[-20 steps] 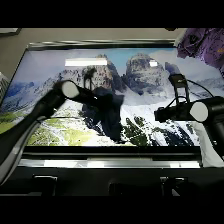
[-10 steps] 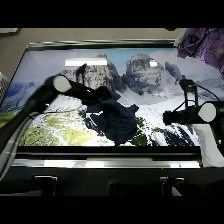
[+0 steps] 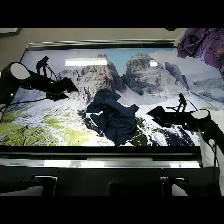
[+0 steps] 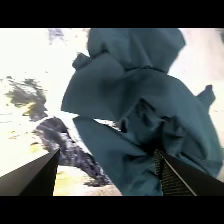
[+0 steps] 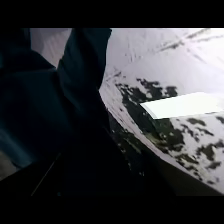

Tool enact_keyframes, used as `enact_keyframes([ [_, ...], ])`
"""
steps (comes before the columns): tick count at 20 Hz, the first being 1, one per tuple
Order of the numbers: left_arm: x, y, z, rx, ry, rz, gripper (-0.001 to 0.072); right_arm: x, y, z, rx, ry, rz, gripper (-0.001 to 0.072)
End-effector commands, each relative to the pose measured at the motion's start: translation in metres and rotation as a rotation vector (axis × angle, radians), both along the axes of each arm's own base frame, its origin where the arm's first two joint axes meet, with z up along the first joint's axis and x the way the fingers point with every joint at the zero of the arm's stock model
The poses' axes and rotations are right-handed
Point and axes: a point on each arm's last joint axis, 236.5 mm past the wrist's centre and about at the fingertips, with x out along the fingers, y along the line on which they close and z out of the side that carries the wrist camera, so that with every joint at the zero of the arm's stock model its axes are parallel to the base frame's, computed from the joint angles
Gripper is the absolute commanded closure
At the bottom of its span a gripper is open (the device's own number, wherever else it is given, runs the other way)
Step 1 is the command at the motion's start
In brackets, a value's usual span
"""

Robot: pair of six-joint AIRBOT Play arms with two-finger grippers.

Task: Fold the clothes and pants, and hang the long-sleeved shirts on hangers.

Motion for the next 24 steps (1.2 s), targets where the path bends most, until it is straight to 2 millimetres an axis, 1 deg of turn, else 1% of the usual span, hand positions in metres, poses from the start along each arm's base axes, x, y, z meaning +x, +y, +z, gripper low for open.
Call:
enact_keyframes([
  [1, 0.000, 0.020, -0.008, 0.060, 0.014, 0.011, 0.0032, 0.043, -0.003, -0.015, 0.156, -0.005, -0.172, 0.0201],
  [2, 0.000, 0.020, -0.010, 0.061, 0.018, 0.011, 0.0032, 0.048, -0.005, -0.022, 0.157, 0.009, -0.181, 0.0228],
  [4, 0.001, 0.020, -0.015, 0.062, 0.030, 0.010, 0.0032, 0.056, -0.005, -0.031, 0.154, 0.022, -0.184, 0.0235],
  [5, 0.002, 0.020, -0.018, 0.063, 0.037, 0.010, 0.0032, 0.062, -0.003, -0.032, 0.140, 0.012, -0.177, 0.0234],
  [8, 0.002, 0.020, -0.026, 0.063, 0.056, 0.012, 0.0031, 0.082, 0.017, -0.031, 0.078, -0.041, -0.124, 0.0231],
  [10, 0.003, 0.020, -0.028, 0.064, 0.059, 0.013, 0.0031, 0.087, 0.029, -0.038, 0.045, -0.024, -0.093, 0.0231],
  [12, 0.005, 0.020, -0.028, 0.063, 0.053, 0.017, 0.0031, 0.083, 0.035, -0.051, 0.009, 0.022, -0.058, 0.0231],
  [14, 0.005, 0.020, -0.028, 0.063, 0.053, 0.017, 0.0031, 0.077, 0.034, -0.061, -0.014, 0.063, -0.043, 0.0231],
  [15, 0.005, 0.020, -0.028, 0.063, 0.053, 0.017, 0.0031, 0.076, 0.032, -0.064, -0.027, 0.071, -0.046, 0.0231],
  [20, 0.011, 0.020, -0.026, 0.060, 0.026, 0.028, 0.0031, 0.081, 0.030, -0.063, -0.021, 0.063, -0.074, 0.0233],
  [24, 0.019, 0.020, -0.024, 0.057, -0.001, 0.041, 0.0031, 0.070, 0.039, -0.080, 0.014, 0.132, -0.044, 0.0234],
])
